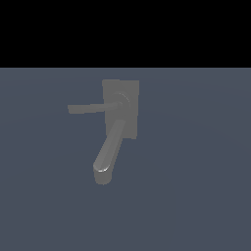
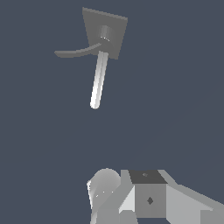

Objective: Turn on the faucet by rotating a designated handle.

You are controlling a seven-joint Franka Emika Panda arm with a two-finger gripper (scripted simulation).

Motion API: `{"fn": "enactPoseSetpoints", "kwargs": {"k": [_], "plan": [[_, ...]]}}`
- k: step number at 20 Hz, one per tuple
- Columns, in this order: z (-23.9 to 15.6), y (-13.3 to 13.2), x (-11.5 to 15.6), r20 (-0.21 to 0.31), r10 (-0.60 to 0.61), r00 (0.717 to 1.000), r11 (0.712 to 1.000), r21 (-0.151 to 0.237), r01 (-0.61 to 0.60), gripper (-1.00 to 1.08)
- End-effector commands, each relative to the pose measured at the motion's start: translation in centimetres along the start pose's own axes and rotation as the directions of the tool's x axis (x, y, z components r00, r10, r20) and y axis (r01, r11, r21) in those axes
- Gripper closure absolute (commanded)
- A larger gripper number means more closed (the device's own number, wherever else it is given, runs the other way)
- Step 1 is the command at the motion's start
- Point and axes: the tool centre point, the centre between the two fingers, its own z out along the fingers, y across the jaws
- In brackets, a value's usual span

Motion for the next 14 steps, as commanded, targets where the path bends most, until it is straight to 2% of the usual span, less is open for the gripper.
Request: {"fn": "enactPoseSetpoints", "kwargs": {"k": [1,4,7,10,14], "plan": [[0.0,0.0,0.0,0.000,0.000,1.000,1.000,0.000,0.000,1.08],[-0.1,0.1,0.0,-0.005,0.002,1.000,1.000,-0.010,-0.002,1.08],[-0.5,0.3,0.2,-0.022,0.009,1.000,0.999,-0.039,-0.010,1.08],[-1.1,0.6,0.4,-0.049,0.019,0.999,0.996,-0.087,-0.023,1.08],[-2.3,1.1,0.8,-0.104,0.032,0.994,0.982,-0.180,-0.051,1.08]]}}
